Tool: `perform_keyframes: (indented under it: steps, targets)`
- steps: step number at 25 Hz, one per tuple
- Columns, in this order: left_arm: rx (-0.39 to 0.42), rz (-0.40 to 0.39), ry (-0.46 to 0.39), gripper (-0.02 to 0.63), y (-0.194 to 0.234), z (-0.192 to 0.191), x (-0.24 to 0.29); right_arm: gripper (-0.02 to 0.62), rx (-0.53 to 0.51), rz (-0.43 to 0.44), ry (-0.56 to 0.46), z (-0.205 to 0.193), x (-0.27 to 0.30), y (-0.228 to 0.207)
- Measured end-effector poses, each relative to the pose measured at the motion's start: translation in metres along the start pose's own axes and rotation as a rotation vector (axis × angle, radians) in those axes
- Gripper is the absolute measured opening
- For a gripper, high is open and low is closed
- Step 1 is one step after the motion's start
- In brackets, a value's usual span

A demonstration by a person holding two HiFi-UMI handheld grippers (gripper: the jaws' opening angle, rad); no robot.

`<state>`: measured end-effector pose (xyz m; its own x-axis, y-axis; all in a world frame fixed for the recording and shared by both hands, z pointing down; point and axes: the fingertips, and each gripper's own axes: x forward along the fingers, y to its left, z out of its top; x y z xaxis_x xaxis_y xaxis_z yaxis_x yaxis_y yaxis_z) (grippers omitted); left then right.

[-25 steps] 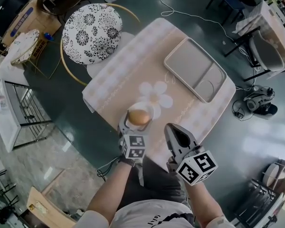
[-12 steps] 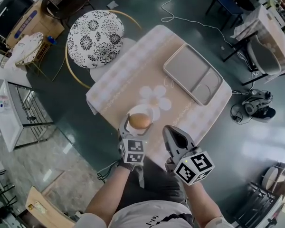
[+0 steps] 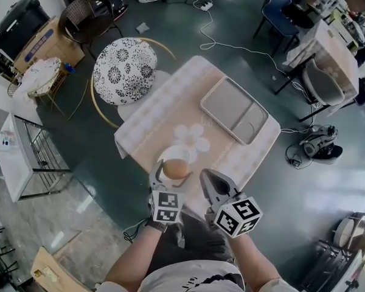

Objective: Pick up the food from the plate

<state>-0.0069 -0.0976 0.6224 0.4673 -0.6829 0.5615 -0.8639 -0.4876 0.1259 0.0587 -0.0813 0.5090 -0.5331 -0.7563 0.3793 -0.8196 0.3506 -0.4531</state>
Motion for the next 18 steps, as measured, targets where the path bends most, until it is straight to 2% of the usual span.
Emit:
perform_keyframes:
  steps: [8, 18]
  targets:
    - [-0.022, -0.052, -0.054, 0.439, -0.022, 0.051, -0.044, 0.015, -0.022, 0.009, -0.035, 0.030, -0.020, 0.017]
    - [-0.029, -0.069, -0.104, 0.439, -0.036, 0.095, -0.086, 0.015, -0.063, 0.043, -0.065, 0.060, -0.034, 0.037]
